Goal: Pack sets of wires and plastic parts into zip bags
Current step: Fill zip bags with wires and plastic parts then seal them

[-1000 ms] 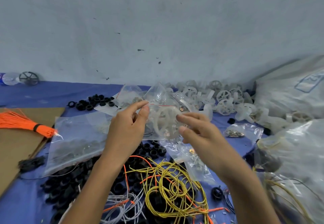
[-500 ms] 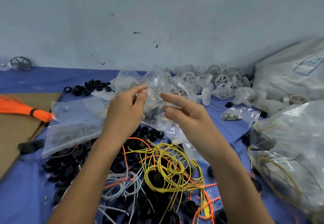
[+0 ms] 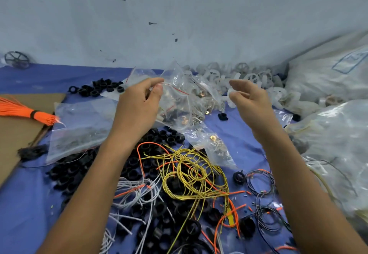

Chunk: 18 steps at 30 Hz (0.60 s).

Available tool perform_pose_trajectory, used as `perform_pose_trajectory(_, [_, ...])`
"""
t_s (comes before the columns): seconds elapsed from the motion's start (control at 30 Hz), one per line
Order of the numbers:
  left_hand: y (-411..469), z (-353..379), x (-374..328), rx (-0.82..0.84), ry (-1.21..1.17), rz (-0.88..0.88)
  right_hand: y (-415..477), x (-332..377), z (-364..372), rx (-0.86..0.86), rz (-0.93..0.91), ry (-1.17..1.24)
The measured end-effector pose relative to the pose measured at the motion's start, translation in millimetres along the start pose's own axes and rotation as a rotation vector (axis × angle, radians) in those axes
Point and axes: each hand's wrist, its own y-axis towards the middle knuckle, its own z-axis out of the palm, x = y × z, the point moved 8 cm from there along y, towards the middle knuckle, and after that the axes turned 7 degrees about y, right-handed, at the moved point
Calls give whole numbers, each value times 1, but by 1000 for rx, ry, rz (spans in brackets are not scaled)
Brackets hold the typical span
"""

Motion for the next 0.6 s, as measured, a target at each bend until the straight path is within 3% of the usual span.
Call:
perform_pose_trajectory(0.17, [-1, -3, -3, -7, -17, 19, 69, -89, -79, -101, 248, -811])
perform_pose_trajectory(0.23, [1, -6, 0, -19, -42, 9, 78, -113, -110, -107, 317, -968])
perform_pose_trajectory(0.37, [3, -7, 3, -30, -52, -5, 98, -144, -126, 15, 423, -855])
perform_pose_trajectory(0.5, [0, -4, 4, -14, -39, -10, 107, -171, -127, -18, 543, -535])
perform_pose_trajectory(0.6, [0, -6, 5, -17, -33, -26, 114, -179, -124, -16, 531, -487])
